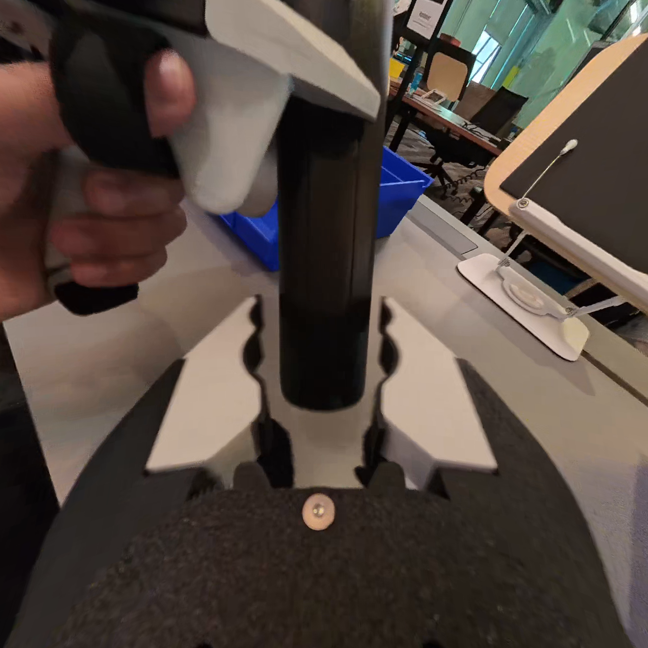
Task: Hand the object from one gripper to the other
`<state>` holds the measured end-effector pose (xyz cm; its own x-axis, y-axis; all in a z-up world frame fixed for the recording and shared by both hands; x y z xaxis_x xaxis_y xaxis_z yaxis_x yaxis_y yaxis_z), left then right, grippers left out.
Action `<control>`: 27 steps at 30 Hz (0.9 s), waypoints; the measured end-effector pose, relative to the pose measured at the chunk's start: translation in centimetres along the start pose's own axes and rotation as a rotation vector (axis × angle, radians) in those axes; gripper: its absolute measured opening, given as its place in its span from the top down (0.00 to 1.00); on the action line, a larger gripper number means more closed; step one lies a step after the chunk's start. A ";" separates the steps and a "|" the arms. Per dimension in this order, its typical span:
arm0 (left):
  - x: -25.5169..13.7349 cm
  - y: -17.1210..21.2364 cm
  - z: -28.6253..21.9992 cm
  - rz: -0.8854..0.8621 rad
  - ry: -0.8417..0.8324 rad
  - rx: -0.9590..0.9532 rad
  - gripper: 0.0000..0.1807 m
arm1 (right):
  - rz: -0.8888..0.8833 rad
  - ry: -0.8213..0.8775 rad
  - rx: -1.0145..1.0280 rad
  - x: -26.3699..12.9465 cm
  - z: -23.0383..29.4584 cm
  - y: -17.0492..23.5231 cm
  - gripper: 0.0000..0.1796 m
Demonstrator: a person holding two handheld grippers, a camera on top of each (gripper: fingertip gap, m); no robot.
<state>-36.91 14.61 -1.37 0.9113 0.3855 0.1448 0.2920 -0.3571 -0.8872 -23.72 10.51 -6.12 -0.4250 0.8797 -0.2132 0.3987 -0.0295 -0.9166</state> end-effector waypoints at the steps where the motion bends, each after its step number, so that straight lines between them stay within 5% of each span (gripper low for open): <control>1: 0.2 0.3 -0.3 0.012 0.007 0.006 0.86 | 0.003 0.007 0.001 0.0 -0.2 0.2 0.71; 7: 1.3 0.6 -0.5 0.121 0.034 0.122 0.85 | 0.086 -0.044 -0.014 -0.1 -2.1 1.1 0.71; 10: 1.6 0.0 -0.9 0.133 0.077 0.218 0.68 | 0.040 -0.088 0.038 -0.7 -3.9 1.1 0.71; 14: 1.8 -0.2 -0.7 0.135 0.196 0.178 0.51 | -0.112 -0.470 0.310 -2.2 -5.6 0.9 0.71; 22: 2.7 2.1 -0.6 0.243 0.536 -0.110 0.40 | -0.161 -1.196 1.013 -2.1 -6.6 1.7 0.72; 24: 2.8 2.7 -0.8 0.287 0.594 -0.147 0.38 | -0.078 -1.468 1.151 -2.2 -6.1 1.8 0.72; 27: 2.7 2.8 -1.0 0.301 0.671 -0.205 0.38 | 0.096 -1.662 1.118 -2.6 -4.7 2.2 0.72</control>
<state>-33.40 13.81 -3.01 0.9219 -0.3302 0.2028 -0.0088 -0.5409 -0.8411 -17.90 10.40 -6.03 -0.8951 -0.3381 0.2907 0.1532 -0.8455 -0.5115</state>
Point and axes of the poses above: each gripper's, where its closed fingertips meet, x out along the fingers, y out of its underside, z = x × y across the jaws, the point moved 9 cm from there along -x, back along the fingers, and after that the axes turned 6 degrees about y, right-handed, at the moved point
